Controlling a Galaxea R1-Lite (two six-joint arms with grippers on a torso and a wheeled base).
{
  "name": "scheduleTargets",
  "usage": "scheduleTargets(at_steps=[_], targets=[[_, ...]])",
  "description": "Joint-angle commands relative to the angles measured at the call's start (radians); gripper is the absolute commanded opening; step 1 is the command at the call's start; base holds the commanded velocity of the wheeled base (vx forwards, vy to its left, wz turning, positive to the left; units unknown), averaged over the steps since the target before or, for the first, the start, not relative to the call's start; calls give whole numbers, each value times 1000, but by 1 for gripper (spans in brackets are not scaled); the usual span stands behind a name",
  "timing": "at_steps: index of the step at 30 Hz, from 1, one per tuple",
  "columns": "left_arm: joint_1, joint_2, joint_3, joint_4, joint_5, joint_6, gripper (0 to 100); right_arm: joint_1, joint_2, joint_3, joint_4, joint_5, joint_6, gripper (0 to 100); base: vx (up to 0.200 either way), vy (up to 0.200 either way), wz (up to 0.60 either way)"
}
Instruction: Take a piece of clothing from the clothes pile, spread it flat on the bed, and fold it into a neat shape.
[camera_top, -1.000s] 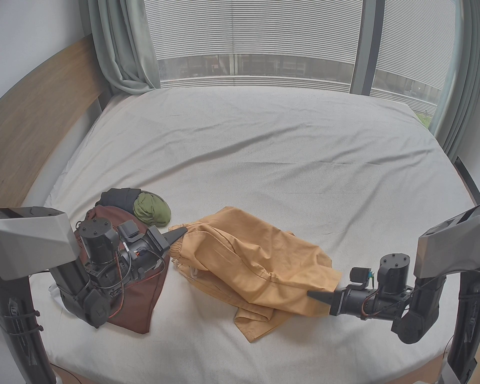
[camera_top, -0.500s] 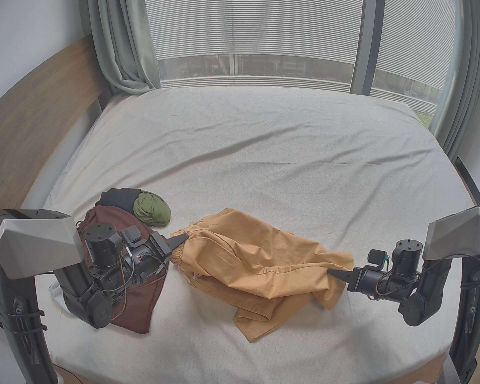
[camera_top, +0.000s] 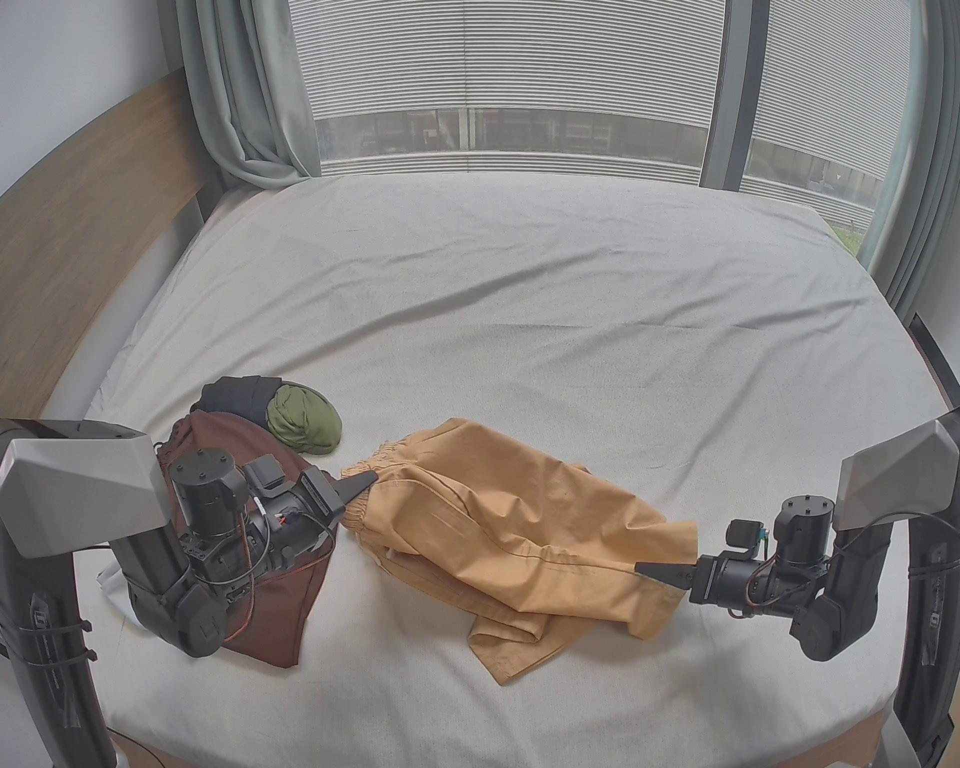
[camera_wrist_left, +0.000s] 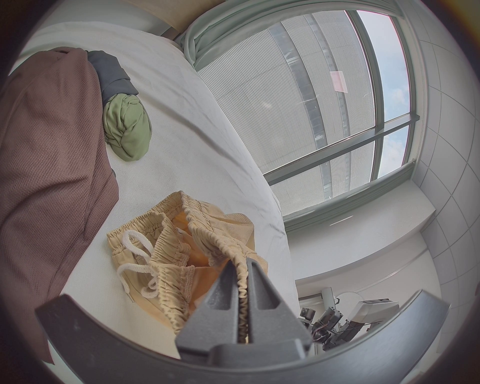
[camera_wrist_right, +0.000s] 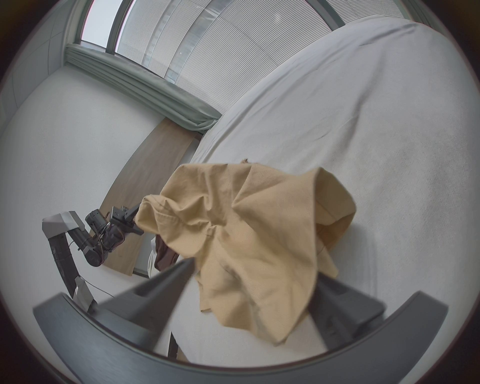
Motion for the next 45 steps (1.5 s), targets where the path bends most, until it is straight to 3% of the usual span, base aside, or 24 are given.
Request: scheduleTargets(at_steps=[1, 11, 28, 29, 45], targets=[[0, 2, -1, -1, 0, -1, 0, 40, -2, 25, 0, 2, 0, 100, 0, 0, 0], [0, -1, -1, -1, 0, -1, 0, 118, 46, 39, -2, 2, -3, 100, 0, 0, 0], [-2, -4, 1, -1, 0, -1, 0, 121, 9, 18, -5, -4, -5, 100, 0, 0, 0], [-2, -4, 1, -1, 0, -1, 0, 121, 10, 18, -5, -4, -6, 0, 0, 0, 0], [-3, -12, 7, -1, -1, -4, 0, 115, -71, 35, -2, -7, -6, 0, 0, 0, 0]])
